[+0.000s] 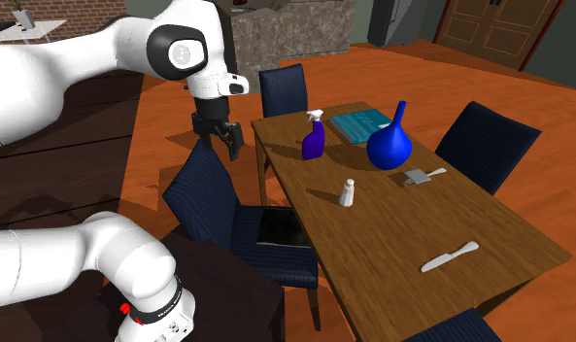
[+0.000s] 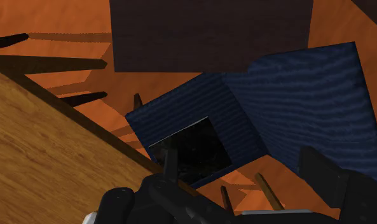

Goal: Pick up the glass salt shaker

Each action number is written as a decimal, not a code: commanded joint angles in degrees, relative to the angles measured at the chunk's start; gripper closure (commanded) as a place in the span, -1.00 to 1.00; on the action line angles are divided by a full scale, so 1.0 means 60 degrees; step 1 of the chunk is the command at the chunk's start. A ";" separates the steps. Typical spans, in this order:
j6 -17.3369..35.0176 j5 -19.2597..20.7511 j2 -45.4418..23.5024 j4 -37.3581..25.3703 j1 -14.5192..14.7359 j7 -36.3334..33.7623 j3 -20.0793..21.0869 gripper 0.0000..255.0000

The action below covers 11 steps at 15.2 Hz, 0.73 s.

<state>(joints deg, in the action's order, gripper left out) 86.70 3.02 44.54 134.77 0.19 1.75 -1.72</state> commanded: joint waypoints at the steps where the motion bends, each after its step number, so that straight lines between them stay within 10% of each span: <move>1: 0.0000 0.0000 0.0000 0.0000 0.0000 0.0000 0.0000 -1.00; 11: 0.2495 0.0802 -0.2608 -0.0407 -0.0265 0.1552 -0.1279 -1.00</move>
<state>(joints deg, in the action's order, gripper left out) 99.80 7.47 30.52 132.35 -1.26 10.11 -8.64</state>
